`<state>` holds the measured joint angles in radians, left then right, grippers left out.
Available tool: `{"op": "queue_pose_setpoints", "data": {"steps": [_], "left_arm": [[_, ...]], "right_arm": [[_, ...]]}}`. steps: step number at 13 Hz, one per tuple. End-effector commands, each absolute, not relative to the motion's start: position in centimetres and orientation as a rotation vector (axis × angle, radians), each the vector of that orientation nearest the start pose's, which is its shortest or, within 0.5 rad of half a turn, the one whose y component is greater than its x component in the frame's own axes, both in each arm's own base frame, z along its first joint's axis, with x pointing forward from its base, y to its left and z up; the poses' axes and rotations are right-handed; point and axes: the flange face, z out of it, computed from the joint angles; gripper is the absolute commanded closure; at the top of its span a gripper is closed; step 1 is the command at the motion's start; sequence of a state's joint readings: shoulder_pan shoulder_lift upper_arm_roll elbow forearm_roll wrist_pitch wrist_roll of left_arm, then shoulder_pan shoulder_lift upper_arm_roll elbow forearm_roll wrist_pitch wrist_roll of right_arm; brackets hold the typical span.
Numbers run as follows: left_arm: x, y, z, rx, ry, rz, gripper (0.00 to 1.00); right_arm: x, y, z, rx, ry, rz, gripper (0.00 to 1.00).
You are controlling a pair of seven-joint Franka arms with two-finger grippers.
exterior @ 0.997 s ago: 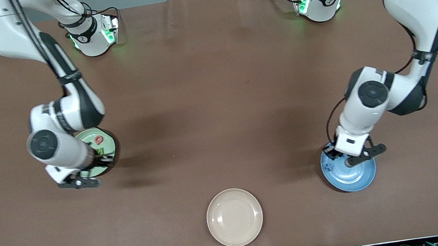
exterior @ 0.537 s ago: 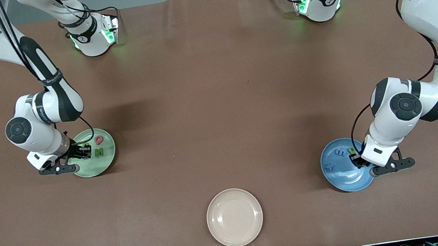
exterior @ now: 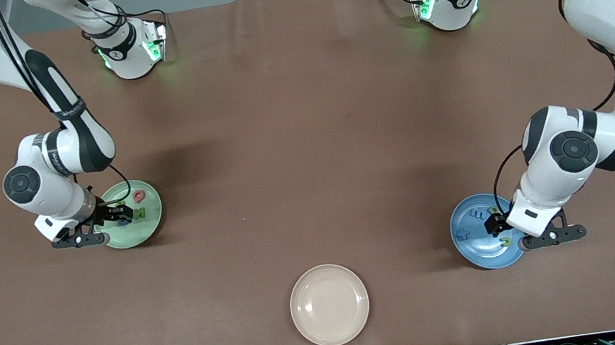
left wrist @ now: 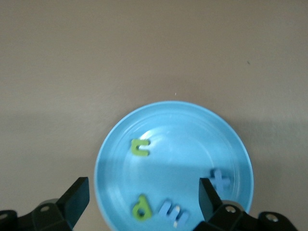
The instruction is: Sort upper and lower case letters into plates
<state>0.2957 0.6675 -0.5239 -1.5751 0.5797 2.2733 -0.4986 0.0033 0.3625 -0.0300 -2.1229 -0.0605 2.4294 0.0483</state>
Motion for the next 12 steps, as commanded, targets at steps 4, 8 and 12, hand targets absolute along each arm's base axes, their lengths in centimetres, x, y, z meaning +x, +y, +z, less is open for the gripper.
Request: {"op": "queue_pose_setpoints", "data": {"steps": [4,8,12], "left_arm": [[67.2,-7.1,42.3,-3.054,-0.103,-0.169,0.0],[63.7,-6.9,50.5,-3.015,-0.1,-0.064,0.0],[59.9,-7.3,58.3,-3.038,-0.024,0.05,0.0]], "right_arm": [[60.2,-2.2,38.7,-3.187,0.062,0.289,0.0],[62.4,-3.4,49.5,-3.197,0.1,0.243,0.0],[62.7,-5.0,54.0,-3.199,0.163,0.184,0.0]]}}
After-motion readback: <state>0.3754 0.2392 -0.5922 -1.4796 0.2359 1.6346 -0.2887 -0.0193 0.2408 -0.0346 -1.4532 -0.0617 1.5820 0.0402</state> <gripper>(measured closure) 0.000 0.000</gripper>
